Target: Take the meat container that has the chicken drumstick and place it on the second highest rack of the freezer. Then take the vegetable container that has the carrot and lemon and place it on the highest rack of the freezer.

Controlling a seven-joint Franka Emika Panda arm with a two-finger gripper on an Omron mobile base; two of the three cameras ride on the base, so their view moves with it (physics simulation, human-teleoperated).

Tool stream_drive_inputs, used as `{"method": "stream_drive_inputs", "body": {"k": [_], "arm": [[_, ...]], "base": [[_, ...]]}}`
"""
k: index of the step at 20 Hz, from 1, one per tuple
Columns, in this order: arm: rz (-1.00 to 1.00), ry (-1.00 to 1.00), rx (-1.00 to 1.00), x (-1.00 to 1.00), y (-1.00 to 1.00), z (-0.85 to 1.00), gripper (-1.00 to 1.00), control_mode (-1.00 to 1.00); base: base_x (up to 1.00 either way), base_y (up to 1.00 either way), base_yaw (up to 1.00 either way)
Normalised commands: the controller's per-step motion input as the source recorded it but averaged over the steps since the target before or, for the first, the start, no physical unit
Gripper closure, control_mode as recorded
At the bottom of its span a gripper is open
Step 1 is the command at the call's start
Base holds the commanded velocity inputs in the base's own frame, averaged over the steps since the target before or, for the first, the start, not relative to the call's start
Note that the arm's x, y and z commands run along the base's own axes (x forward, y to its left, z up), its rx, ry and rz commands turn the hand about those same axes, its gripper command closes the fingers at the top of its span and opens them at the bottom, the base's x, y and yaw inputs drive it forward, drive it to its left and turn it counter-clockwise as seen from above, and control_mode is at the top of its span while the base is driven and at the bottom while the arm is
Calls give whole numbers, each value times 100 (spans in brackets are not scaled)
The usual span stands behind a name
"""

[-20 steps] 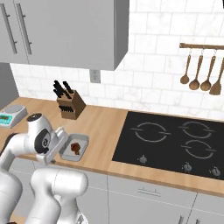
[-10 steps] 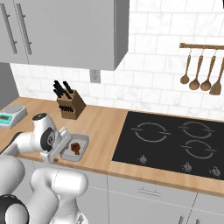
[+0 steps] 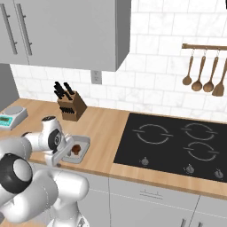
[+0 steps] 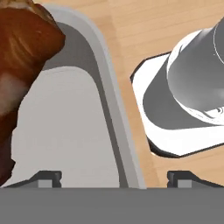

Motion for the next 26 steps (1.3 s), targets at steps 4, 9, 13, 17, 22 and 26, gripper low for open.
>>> {"method": "stream_drive_inputs", "body": {"k": [4,9,13,17,22,26], "arm": [[-3,5,0,17,0,-38,100,-100],[-6,3,0,20,1,-39,100,-100],[-13,-7,-1,-13,0,-49,100,-100],[-11,-2,3,-21,0,-25,100,-100],[-9,0,7,-25,0,-10,100,-100],[-9,-6,1,-21,4,-17,100,-100]], "base": [[0,0,0],[0,0,0],[0,0,0],[0,0,0],[0,0,0],[0,0,0]]}}
